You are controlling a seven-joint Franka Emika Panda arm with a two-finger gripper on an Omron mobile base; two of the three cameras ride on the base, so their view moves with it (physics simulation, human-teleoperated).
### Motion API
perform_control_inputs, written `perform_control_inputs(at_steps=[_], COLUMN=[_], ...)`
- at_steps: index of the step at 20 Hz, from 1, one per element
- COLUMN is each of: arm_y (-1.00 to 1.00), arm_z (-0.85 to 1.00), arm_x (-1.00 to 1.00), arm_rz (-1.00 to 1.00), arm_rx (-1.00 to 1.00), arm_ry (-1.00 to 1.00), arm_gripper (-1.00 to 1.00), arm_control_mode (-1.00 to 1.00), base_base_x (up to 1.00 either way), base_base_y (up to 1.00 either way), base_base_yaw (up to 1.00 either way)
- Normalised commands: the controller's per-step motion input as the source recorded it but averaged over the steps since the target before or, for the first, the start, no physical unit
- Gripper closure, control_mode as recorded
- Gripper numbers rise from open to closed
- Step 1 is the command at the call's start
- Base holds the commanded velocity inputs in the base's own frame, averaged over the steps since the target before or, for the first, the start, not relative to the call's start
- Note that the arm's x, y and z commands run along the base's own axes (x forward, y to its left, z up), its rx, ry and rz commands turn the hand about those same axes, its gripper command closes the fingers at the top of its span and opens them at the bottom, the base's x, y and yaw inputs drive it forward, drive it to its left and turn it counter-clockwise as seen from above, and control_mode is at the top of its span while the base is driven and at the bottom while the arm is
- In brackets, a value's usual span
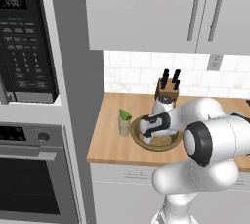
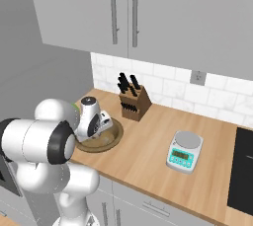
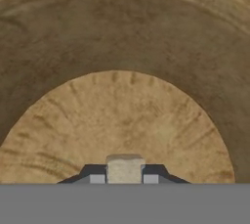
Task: Grab a lemon wedge from the fridge and one ice cube from the ice bowl, and put them in the glass of lemonade.
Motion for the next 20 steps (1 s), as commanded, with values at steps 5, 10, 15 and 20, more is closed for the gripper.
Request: perform_control_inputs(at_steps=[5, 10, 15, 20], arm_y=[0.00, 0.00, 0.00, 0.01], arm_z=[0.00, 0.37, 0.65, 0.51], arm_x=[0.00, 0.00, -0.01, 0.00], arm_rz=[0.00, 0.00, -0.02, -0.03], arm_rx=[0.00, 0.02, 0.06, 0.04], arm_ry=[0.00, -0.02, -0.15, -0.13], arm_gripper=[1.00, 1.00, 1.00, 1.00], arm_control_mode=[-1.00, -1.00, -1.00, -1.00], base_base_x=[0.00, 0.00, 0.00, 0.00], base_base_y=[0.00, 0.00, 0.00, 0.00], base_base_yaw=[0.00, 0.00, 0.00, 0.00])
